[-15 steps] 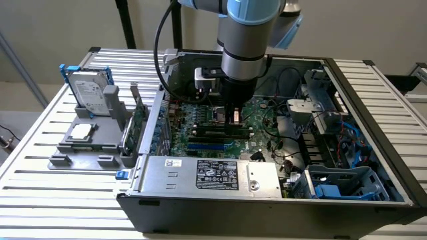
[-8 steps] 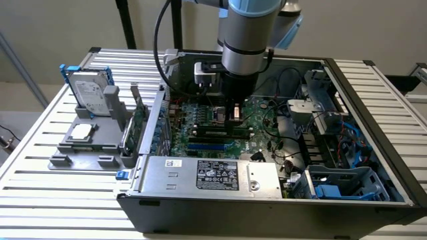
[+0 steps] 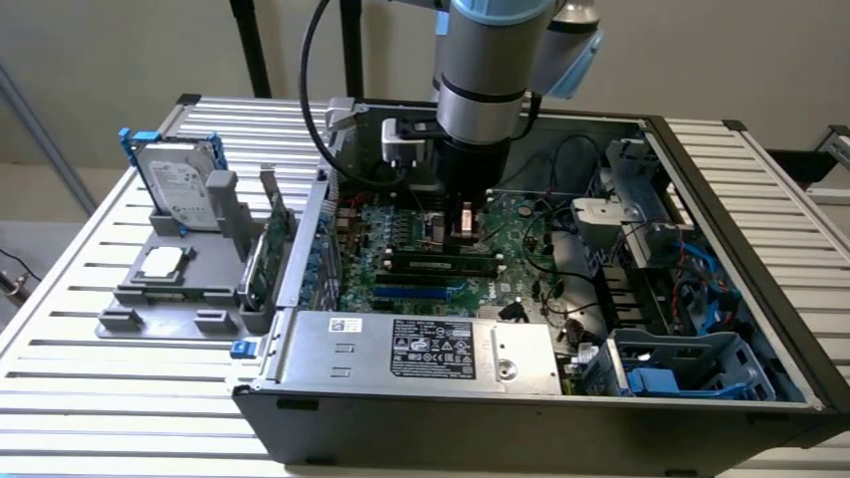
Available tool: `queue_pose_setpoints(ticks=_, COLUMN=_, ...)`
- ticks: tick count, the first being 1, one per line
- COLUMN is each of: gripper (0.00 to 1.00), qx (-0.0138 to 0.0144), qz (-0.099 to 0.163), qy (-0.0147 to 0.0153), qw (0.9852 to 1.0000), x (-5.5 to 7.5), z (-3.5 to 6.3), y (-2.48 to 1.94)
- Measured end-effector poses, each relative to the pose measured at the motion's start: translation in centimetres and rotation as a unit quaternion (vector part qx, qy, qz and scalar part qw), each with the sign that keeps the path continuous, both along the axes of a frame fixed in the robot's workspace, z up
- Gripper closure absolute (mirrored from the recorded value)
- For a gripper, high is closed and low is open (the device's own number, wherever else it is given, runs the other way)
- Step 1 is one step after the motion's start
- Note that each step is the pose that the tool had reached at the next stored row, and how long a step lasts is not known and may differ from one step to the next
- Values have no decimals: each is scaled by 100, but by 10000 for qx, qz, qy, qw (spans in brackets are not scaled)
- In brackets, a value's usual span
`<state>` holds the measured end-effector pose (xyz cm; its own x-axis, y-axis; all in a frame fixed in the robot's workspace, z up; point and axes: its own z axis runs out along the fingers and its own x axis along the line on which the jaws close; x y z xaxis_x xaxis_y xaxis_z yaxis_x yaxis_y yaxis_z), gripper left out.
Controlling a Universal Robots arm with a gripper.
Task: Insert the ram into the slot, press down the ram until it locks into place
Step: 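Insert the ram into the slot, then press down the ram until it locks into place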
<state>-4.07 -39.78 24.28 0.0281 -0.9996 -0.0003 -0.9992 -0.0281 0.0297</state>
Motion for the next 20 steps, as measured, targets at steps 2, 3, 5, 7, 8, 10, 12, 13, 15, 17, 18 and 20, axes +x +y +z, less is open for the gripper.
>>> queue_pose_setpoints(ticks=2, gripper=89, qx=0, qz=0, qy=0, qw=10000, x=0, z=0, y=0)
queue_pose_setpoints(ticks=3, gripper=89, qx=0, qz=0, qy=0, qw=10000, x=0, z=0, y=0)
queue_pose_setpoints(ticks=5, gripper=89, qx=0, qz=0, qy=0, qw=10000, x=0, z=0, y=0)
queue_pose_setpoints(ticks=7, gripper=89, qx=0, qz=0, qy=0, qw=10000, x=0, z=0, y=0)
queue_pose_setpoints(ticks=8, gripper=89, qx=0, qz=0, qy=0, qw=10000, x=-1, z=0, y=0)
queue_pose_setpoints(ticks=10, gripper=89, qx=0, qz=-2, qy=0, qw=10000, x=-3, z=-5, y=0)
queue_pose_setpoints(ticks=12, gripper=89, qx=0, qz=-13, qy=0, qw=10000, x=-6, z=-18, y=3)
queue_pose_setpoints(ticks=13, gripper=89, qx=-1, qz=-20, qy=2, qw=10000, x=-6, z=-22, y=6)
queue_pose_setpoints(ticks=15, gripper=89, qx=0, qz=-35, qy=2, qw=10000, x=-6, z=-34, y=14)
queue_pose_setpoints(ticks=17, gripper=89, qx=0, qz=-51, qy=3, qw=10000, x=-6, z=-48, y=21)
queue_pose_setpoints(ticks=18, gripper=89, qx=0, qz=-59, qy=3, qw=10000, x=-6, z=-55, y=25)
queue_pose_setpoints(ticks=20, gripper=89, qx=1, qz=-70, qy=3, qw=10000, x=-6, z=-68, y=30)
